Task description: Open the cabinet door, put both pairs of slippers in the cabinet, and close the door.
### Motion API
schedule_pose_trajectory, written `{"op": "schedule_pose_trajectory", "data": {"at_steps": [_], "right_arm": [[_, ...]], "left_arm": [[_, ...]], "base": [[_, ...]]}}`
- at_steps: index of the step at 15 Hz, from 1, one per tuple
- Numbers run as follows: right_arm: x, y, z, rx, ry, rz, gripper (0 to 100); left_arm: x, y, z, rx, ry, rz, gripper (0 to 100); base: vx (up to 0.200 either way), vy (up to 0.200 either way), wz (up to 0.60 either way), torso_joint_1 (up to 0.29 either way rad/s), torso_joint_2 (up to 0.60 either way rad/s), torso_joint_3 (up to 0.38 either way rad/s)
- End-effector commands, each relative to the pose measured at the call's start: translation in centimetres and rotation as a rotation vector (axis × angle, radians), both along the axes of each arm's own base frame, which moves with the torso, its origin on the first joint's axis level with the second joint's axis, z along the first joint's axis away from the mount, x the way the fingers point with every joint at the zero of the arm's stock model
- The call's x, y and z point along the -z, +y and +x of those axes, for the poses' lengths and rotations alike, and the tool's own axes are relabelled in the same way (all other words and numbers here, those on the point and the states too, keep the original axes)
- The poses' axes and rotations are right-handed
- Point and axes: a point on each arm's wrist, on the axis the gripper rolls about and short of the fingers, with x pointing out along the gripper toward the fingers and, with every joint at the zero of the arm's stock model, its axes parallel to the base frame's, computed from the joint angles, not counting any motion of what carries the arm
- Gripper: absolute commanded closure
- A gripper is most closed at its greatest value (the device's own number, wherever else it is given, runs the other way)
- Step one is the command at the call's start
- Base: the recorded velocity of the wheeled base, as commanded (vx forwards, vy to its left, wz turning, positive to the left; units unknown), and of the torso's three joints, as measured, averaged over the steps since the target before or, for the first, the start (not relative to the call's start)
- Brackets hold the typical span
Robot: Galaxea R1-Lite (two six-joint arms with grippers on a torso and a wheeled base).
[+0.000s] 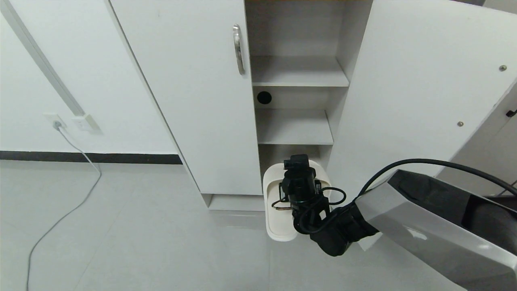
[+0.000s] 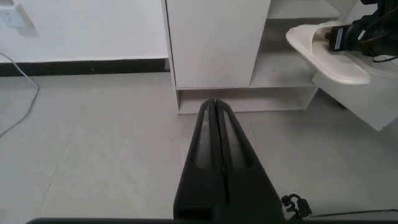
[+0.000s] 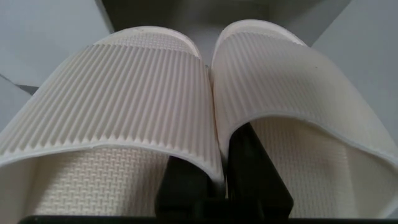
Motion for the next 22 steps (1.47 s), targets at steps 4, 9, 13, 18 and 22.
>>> {"op": "schedule_pose_trajectory", "data": {"at_steps": [4, 9, 13, 18, 22], "right_arm": [[-3.6, -0.7, -0.9, 0.004, -0.186, 0.030, 100], [-3.5, -0.6, -1.0, 0.002, -0.202, 0.024, 100], [-4.5, -0.7, -1.2, 0.002, -0.222, 0.039, 100], [-4.7, -0.7, -1.3, 0.002, -0.223, 0.039, 100], [-4.6, -0.8, -1.2, 0.004, -0.221, 0.027, 100]], "left_arm": [[0.0, 0.0, 0.0, -0.001, 0.001, 0.000, 100], [0.0, 0.0, 0.0, -0.001, 0.001, -0.002, 100], [0.0, 0.0, 0.0, -0.001, 0.001, -0.002, 100], [0.0, 0.0, 0.0, -0.001, 0.001, -0.002, 100], [0.0, 0.0, 0.0, -0.001, 0.001, -0.002, 100]], "base": [[0.000, 0.000, 0.00, 0.005, 0.00, -0.197], [0.000, 0.000, 0.00, 0.004, 0.00, -0.098], [0.150, 0.000, 0.00, 0.002, 0.00, -0.001], [0.200, 0.000, 0.00, 0.001, 0.00, -0.002], [0.200, 0.000, 0.00, 0.005, 0.00, -0.001]]}}
